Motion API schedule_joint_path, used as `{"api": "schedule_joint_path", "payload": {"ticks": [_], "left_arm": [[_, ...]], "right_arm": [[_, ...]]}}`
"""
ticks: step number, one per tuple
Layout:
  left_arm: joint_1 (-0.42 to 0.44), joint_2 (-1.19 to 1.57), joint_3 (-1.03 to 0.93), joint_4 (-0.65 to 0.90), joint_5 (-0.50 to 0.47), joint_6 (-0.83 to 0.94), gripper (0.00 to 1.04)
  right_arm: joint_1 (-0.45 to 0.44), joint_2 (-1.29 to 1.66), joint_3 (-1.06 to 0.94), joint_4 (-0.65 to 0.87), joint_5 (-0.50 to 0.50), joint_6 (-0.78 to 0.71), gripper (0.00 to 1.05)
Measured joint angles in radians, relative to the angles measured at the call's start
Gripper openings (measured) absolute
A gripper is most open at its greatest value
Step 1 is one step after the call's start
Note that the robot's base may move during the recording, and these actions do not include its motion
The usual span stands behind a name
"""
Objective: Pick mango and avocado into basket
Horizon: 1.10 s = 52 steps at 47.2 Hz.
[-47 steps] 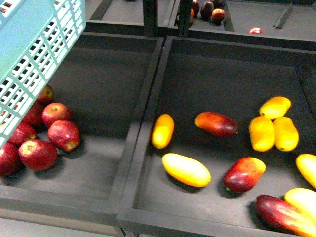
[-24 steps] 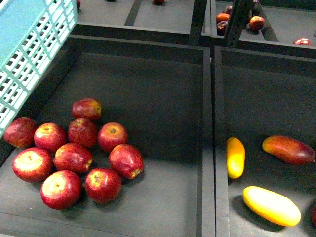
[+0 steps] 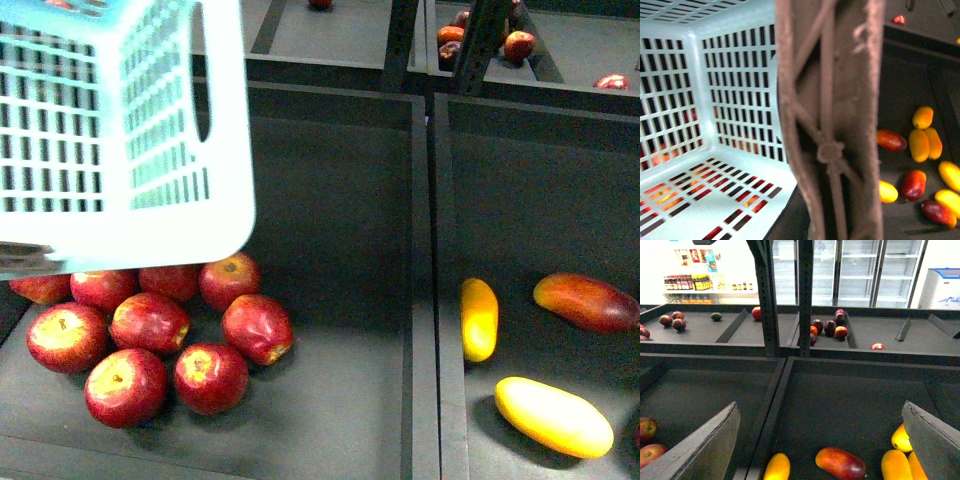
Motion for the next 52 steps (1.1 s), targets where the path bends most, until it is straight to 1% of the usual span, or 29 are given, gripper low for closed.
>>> {"api": "schedule_joint_path", "payload": {"ticks": [3,6,10,12,18,22,27,28,29,31,33,34,38,40,44,45,48,51,52], "left_arm": [[-0.047,0.074,0.0,0.048,0.036,0.04,0.06],[-0.09,0.14,0.001,0.097,0.098,0.048,0.06],[-0.139,0.206,0.005,0.15,0.162,0.0,0.06],[-0.154,0.22,0.01,0.161,0.167,-0.016,0.06],[-0.191,0.235,0.034,0.163,0.144,-0.058,0.06],[-0.19,0.23,0.053,0.143,0.09,-0.052,0.06],[-0.177,0.223,0.063,0.141,0.047,-0.046,0.06],[-0.173,0.222,0.063,0.141,0.041,-0.045,0.06],[-0.17,0.222,0.063,0.141,0.037,-0.046,0.06],[-0.169,0.222,0.063,0.14,0.035,-0.046,0.06],[-0.169,0.222,0.063,0.139,0.036,-0.047,0.06],[-0.169,0.222,0.063,0.139,0.037,-0.047,0.06],[-0.171,0.222,0.063,0.139,0.05,-0.048,0.06],[-0.173,0.222,0.063,0.139,0.057,-0.048,0.06],[-0.178,0.222,0.063,0.139,0.072,-0.048,0.06],[-0.18,0.222,0.063,0.139,0.077,-0.048,0.06],[-0.183,0.222,0.063,0.139,0.084,-0.048,0.06],[-0.182,0.222,0.063,0.139,0.081,-0.05,0.06],[-0.182,0.222,0.063,0.139,0.077,-0.05,0.06]], "right_arm": [[0.0,0.0,0.0,0.0,0.0,0.0,0.97],[0.0,0.0,0.0,0.0,0.0,0.0,0.97],[0.0,0.0,0.0,0.0,0.0,0.0,0.97],[0.0,0.0,0.0,0.0,0.0,0.0,0.97],[0.0,0.0,0.0,0.0,0.0,0.0,0.97],[0.0,0.0,0.0,0.0,0.0,0.0,0.97],[0.0,0.0,0.0,0.0,0.0,0.0,0.97],[0.007,0.004,0.001,-0.005,0.026,0.009,0.97],[0.034,0.023,0.013,-0.039,0.127,0.042,0.97],[0.055,0.089,0.035,-0.068,0.286,0.111,0.97],[0.037,0.136,0.047,-0.06,0.342,0.138,0.97],[0.015,0.169,0.055,-0.048,0.352,0.154,0.97],[-0.074,0.277,0.085,0.013,0.32,0.181,0.97],[-0.154,0.38,0.125,0.069,0.255,0.191,0.97],[-0.253,0.551,0.196,0.156,0.19,0.181,0.97],[-0.264,0.576,0.207,0.169,0.183,0.177,0.97],[-0.318,0.731,0.272,0.232,0.139,0.139,0.97],[-0.359,0.938,0.348,0.306,0.062,0.067,0.97],[-0.371,1.015,0.367,0.339,0.028,0.022,0.97]]}}
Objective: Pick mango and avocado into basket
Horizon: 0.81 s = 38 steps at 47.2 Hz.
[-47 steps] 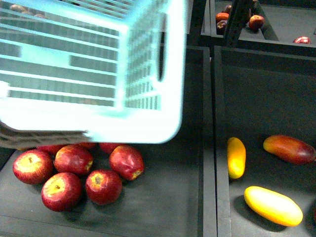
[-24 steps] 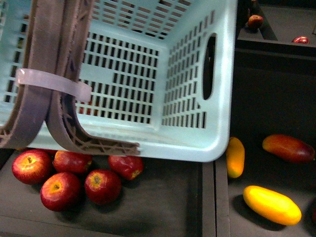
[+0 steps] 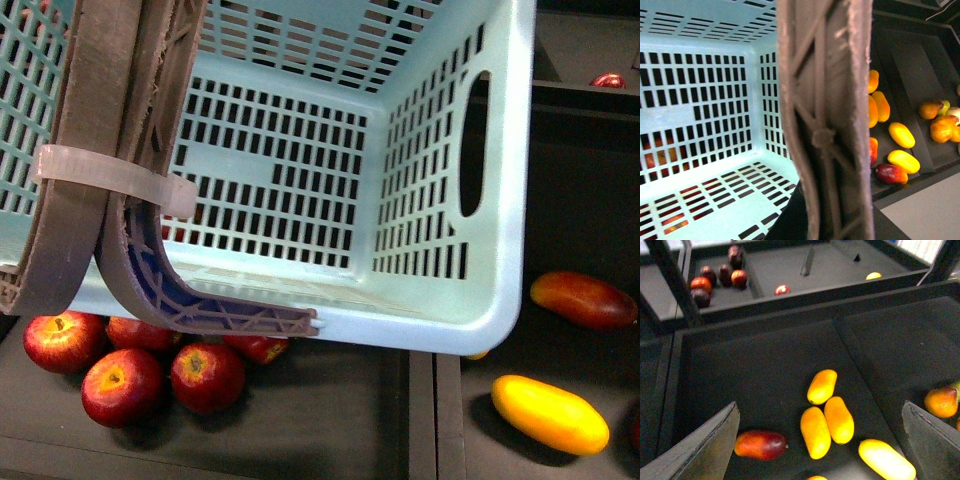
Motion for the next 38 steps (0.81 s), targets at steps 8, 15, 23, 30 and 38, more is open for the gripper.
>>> {"api": "schedule_joint_path", "payload": {"ticks": [8,15,23,30,38], "left_arm": [[0.006,0.0,0.0,0.0,-0.027,0.001,0.06],[0.005,0.0,0.0,0.0,-0.02,0.001,0.06],[0.004,0.0,0.0,0.0,-0.006,0.001,0.06],[0.003,0.0,0.0,0.0,-0.01,0.001,0.06],[0.005,0.0,0.0,0.0,-0.019,0.001,0.06]], "right_arm": [[-0.071,0.412,0.03,0.142,-0.247,-0.291,0.97],[-0.101,0.679,0.061,0.206,-0.383,-0.524,0.97],[-0.079,0.901,0.089,0.282,-0.487,-0.658,0.97],[-0.027,1.066,0.114,0.305,-0.555,-0.745,0.97],[0.046,1.239,0.143,0.424,-0.555,-0.749,0.97]]}}
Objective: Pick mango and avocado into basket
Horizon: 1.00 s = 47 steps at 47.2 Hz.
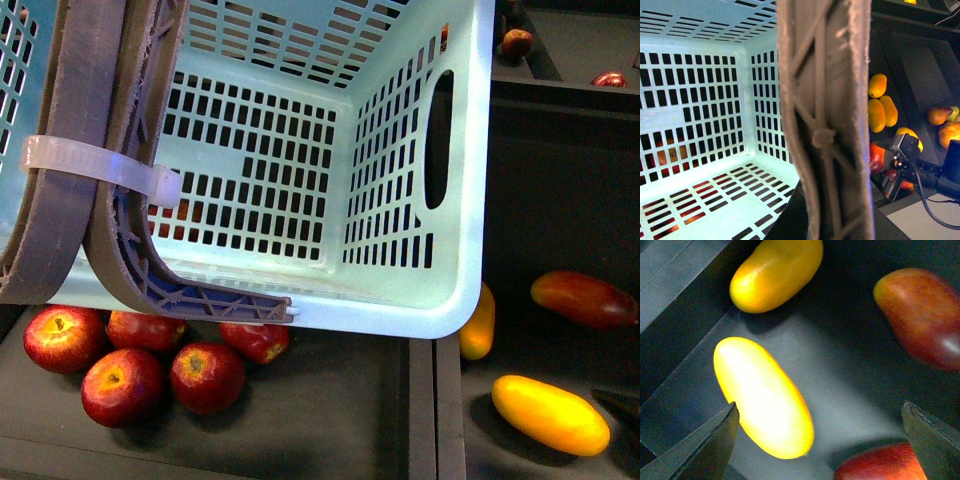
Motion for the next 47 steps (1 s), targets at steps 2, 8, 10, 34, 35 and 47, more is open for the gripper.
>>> {"api": "schedule_joint_path", "payload": {"ticks": [2,8,10,34,35,47], "left_arm": [[0.0,0.0,0.0,0.0,0.0,0.0,0.06],[0.0,0.0,0.0,0.0,0.002,0.0,0.06],[0.0,0.0,0.0,0.0,0.003,0.0,0.06],[0.0,0.0,0.0,0.0,0.001,0.0,0.06],[0.0,0.0,0.0,0.0,0.002,0.0,0.06],[0.0,0.0,0.0,0.0,0.002,0.0,0.06]], "right_arm": [[0.019,0.046,0.005,0.031,-0.001,0.01,0.97],[0.059,0.147,0.024,0.073,0.003,0.02,0.97],[0.067,0.177,0.033,0.078,0.004,0.023,0.97],[0.097,0.324,0.124,0.143,0.014,0.057,0.97],[0.101,0.328,0.128,0.146,0.014,0.064,0.97],[0.147,0.352,0.171,0.162,0.013,0.123,0.97]]}}
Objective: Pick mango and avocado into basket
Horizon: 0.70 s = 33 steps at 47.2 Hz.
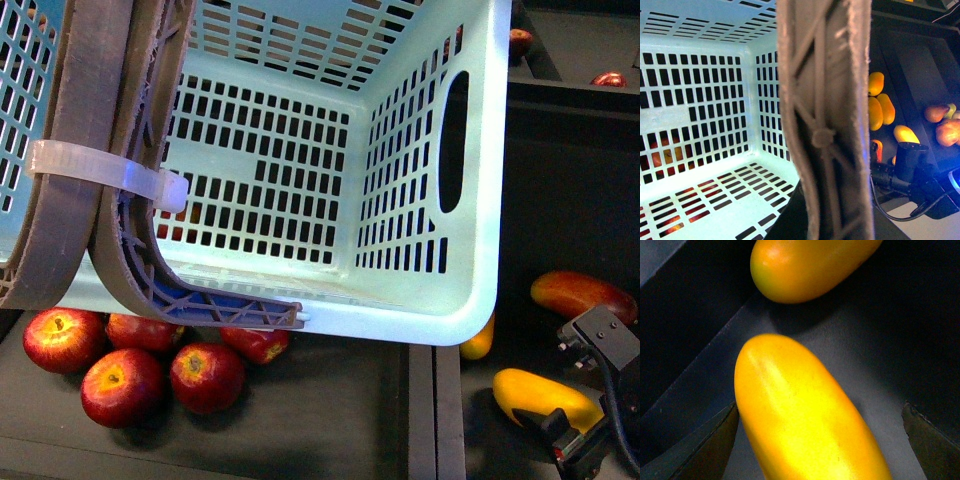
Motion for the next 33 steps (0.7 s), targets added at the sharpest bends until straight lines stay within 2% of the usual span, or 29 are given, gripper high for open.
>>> {"api": "schedule_joint_path", "payload": {"ticks": [21,24,30,33], "left_arm": [[0.0,0.0,0.0,0.0,-0.001,0.0,0.06],[0.0,0.0,0.0,0.0,-0.001,0.0,0.06],[0.0,0.0,0.0,0.0,0.0,0.0,0.06],[0.0,0.0,0.0,0.0,0.0,0.0,0.06]], "right_arm": [[0.01,0.064,0.044,-0.017,0.037,0.026,0.97],[0.004,0.068,0.043,-0.007,0.041,0.031,0.9],[-0.021,0.067,0.031,0.034,0.052,0.05,0.67],[-0.037,0.056,0.017,0.048,0.058,0.064,0.63]]}}
